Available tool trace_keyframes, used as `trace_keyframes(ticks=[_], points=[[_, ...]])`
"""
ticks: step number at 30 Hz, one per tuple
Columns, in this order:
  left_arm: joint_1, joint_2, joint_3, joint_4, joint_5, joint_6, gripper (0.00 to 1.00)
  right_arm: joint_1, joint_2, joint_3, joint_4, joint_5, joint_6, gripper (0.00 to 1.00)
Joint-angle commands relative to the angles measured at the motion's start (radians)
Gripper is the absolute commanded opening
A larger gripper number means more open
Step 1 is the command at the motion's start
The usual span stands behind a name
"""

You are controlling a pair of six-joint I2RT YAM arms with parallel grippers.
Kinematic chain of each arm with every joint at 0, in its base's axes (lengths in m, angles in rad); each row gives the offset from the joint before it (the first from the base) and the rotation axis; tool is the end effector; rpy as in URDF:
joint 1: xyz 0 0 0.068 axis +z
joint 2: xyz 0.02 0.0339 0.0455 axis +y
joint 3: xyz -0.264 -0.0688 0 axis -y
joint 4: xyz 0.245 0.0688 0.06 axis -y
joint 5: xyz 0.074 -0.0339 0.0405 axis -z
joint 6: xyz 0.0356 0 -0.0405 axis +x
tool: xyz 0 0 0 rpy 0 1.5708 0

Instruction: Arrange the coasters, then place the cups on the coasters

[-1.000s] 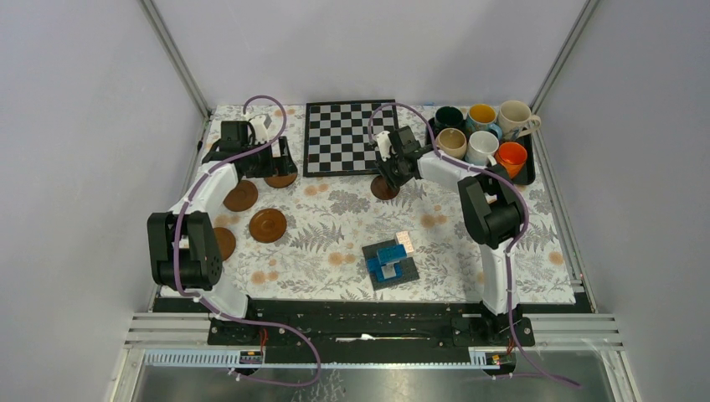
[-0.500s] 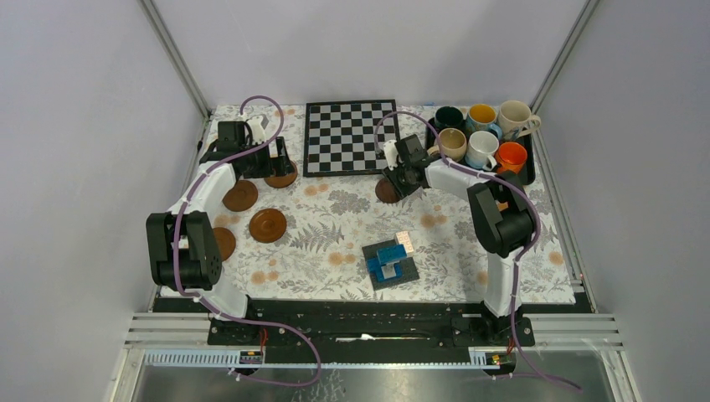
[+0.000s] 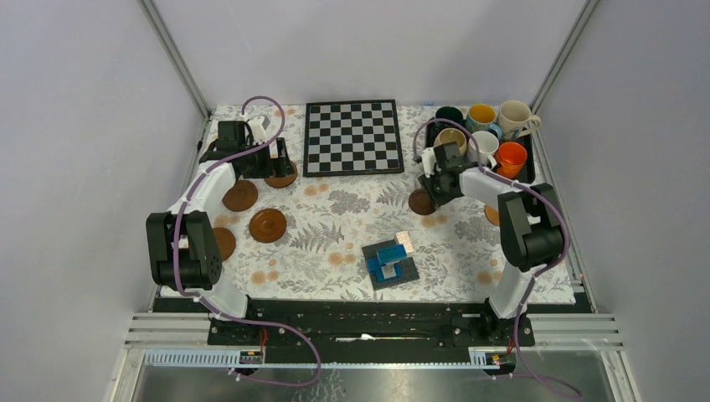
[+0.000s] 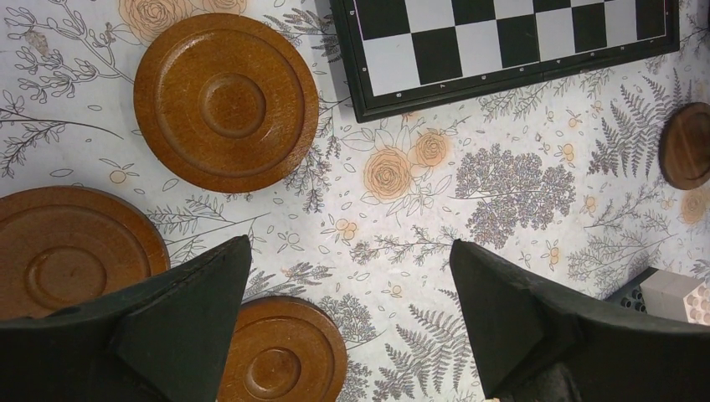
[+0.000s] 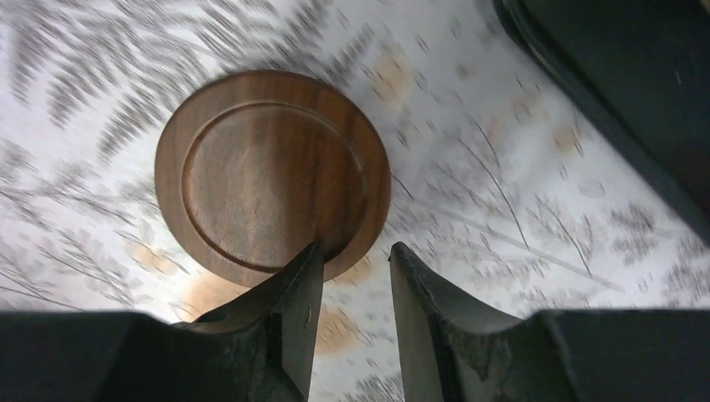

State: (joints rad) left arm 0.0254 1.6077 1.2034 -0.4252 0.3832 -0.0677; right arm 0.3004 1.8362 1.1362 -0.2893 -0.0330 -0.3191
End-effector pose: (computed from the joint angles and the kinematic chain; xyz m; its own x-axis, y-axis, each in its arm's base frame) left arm 0.3511 -0.0044 0.2572 -0.7511 -0.0818 -0.6550 0.1784 0.9302 -0.3208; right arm 0.3583 0.1122 0.1647 -0.6597 -0.5326 -0.5302 -0.5477 0.8238 -0.1461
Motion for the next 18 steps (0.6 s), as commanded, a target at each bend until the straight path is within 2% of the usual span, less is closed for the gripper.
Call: trace_keyframes(ticks=[1,12,18], points=[[0.004,0.019,0.059,-0.011,-0.002,0.025,0.99,-0.075,-0.05,-0.111,-0.112,0.067,-0.059,0.42],[0.005,0.043,0.063,-0.044,-0.009,0.047,0.99,-0.198,-0.154,-0.226,-0.095,0.123,-0.172,0.42],[0.005,0.043,0.054,-0.046,-0.035,0.048,0.99,-0.248,-0.17,-0.234,-0.094,0.136,-0.214,0.42]])
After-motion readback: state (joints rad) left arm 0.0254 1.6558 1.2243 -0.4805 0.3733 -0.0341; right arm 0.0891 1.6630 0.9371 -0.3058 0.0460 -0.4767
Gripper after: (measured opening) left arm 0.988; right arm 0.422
